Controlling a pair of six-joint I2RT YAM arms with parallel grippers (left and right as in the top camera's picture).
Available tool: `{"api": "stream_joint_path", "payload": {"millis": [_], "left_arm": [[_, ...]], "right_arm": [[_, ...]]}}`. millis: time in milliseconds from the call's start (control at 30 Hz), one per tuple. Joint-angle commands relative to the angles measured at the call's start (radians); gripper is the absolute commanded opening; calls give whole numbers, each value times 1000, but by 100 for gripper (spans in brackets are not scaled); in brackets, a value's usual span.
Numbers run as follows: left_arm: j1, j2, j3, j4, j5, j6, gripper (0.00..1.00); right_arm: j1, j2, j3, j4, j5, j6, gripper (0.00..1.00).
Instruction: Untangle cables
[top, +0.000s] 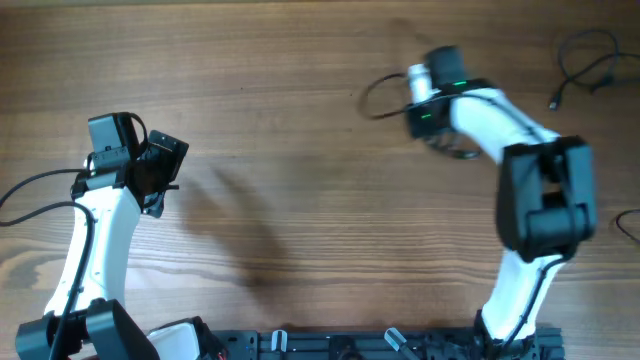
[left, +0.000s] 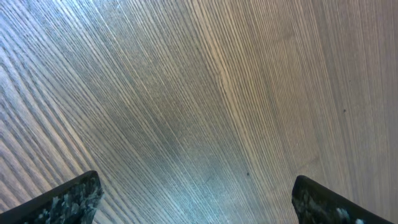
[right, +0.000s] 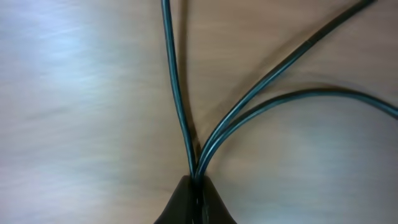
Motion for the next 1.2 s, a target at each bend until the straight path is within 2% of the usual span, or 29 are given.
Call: {"api": "stream_joint_path", "payload": {"millis": [0,200,433,467,500,533,667,733,933,1067,1100,1167], "left_arm": [[4,-15,0,0,4,-9,100],[4,-15,0,0,4,-9,100],[4,-15,0,0,4,-9,100],[4,-15,0,0,4,-9,100],[4,-15,0,0,4,-9,100],[4,-15,0,0,4,-9,100],[4,-15,0,0,4,-9,100],[4,-15,0,0,4,-9,100],[4,-15,0,0,4,-9,100],[4,-15,0,1,4,-9,100],[4,-15,0,0,4,-9,100],[4,-15,0,0,4,-9,100]], "right_arm": [[-146,69,-21,30,24,-129,4],[-263,69,11,135,25,-236,4],[-304,69,186,94,9,-245,5],[-304,69,192,86,5,-239,29],[-301,69,196,76,-10,-239,67],[-296,67,208,55,-19,-236,100],[-282,21,280,-15,-21,-167,100],[-282,-61,317,-39,-21,-157,100],[-282,-441,335,-62,-29,-8,100],[-282,-655,335,-262,-30,25,100],[-282,-738,331,-376,-55,25,100],[-282,-844,296,-459,-126,27,100]]}}
